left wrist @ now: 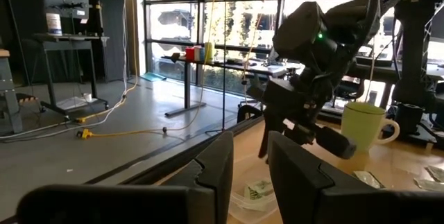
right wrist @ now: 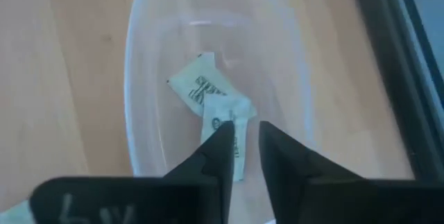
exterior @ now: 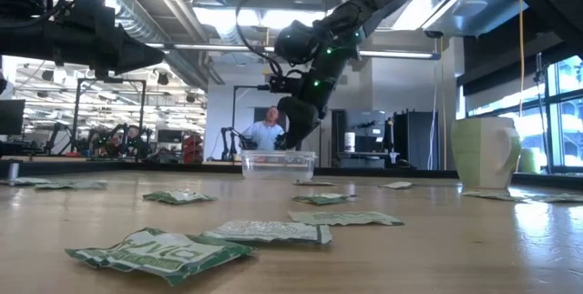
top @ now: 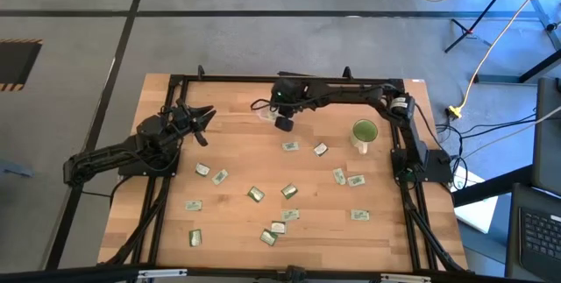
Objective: Pick and place items into bin
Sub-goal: Put the white stevia packet into the bin
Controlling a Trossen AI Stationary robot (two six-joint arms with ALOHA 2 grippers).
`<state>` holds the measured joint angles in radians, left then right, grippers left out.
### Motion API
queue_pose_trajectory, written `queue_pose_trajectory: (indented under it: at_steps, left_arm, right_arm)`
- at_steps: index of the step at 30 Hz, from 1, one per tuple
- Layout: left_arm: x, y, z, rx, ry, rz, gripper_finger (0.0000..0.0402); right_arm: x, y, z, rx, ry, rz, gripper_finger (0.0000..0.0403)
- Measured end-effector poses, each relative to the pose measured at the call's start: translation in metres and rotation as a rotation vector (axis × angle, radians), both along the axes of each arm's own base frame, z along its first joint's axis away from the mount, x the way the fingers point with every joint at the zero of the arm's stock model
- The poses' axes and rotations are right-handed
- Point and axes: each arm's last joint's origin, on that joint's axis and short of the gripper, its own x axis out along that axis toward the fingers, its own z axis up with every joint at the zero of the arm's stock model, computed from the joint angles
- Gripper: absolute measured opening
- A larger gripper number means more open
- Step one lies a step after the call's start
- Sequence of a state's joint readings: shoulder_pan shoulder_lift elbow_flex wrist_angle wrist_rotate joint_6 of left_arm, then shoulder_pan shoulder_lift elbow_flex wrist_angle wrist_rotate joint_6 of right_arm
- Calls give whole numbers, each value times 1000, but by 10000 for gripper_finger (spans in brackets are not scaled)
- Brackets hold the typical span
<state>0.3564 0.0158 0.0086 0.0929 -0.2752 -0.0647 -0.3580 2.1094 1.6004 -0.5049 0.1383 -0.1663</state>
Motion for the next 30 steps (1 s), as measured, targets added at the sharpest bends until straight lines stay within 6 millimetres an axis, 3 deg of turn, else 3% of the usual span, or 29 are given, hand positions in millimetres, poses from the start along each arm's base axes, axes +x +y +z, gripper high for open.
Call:
queue_pose_trajectory:
  at_steps: [5, 15, 20, 26, 30]
  left_arm:
    - [0, 0, 0, 0, 0, 0, 86]
    - [0, 0, 0, 0, 0, 0, 86]
    - [0, 0, -1, -3, 8, -1, 86]
    - [0, 0, -2, -6, 17, -5, 86]
    - [0, 0, -2, -5, 16, -4, 86]
  right_arm:
    - [-1, 11, 15, 52, 97, 45, 95]
    - [-13, 78, 8, 206, 354, 216, 96]
    - [-38, 100, 10, 240, 398, 178, 97]
    - [-82, 113, 20, 247, 372, 83, 97]
    - [-99, 121, 11, 234, 299, 102, 97]
